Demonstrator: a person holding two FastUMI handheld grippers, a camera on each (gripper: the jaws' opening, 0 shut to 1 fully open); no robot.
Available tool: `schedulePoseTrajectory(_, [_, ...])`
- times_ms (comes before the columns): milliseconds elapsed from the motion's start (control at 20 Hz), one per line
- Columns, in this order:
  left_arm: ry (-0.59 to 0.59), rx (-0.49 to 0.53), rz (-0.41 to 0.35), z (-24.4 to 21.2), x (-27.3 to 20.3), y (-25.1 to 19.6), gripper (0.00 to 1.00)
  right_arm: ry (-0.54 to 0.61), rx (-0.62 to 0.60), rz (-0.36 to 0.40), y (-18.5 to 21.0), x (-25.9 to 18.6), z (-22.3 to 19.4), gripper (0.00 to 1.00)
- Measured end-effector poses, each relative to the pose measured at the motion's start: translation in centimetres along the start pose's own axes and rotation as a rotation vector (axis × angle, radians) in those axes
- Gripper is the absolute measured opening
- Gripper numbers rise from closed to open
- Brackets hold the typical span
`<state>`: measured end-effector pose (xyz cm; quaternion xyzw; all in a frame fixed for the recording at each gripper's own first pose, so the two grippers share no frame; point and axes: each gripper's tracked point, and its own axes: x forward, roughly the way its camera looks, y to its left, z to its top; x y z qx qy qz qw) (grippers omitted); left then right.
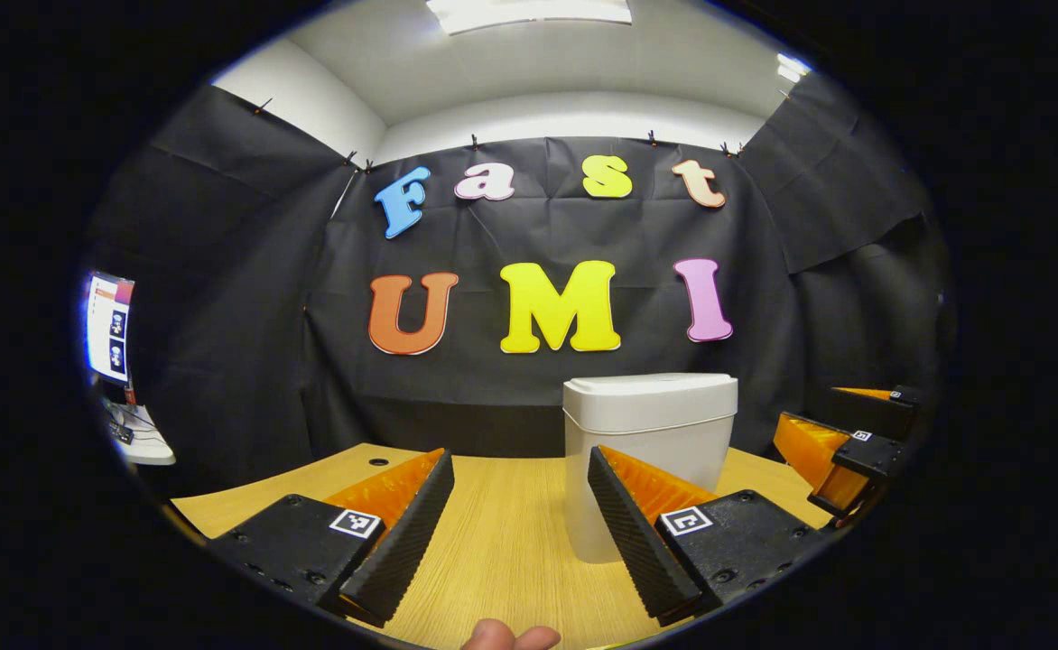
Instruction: Press the lid of the desktop garbage bin to open it, pick up the crumpled paper on the desktop and throw it into the bin, then pick up the pop can on the desktop and drop it into the bin, and finally close the garbage bin lid.
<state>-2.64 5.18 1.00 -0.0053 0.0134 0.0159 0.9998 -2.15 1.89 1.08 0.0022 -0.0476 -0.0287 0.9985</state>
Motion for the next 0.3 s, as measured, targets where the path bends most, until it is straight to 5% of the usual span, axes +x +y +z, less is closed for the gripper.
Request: schedulePoseTrajectory(300, [-0.003, 0.002, -0.002, 0.12, -0.08, 0.03, 0.96, 0.007, 0.0, 0.006, 0.3, -0.11, -0.24, 0.96])
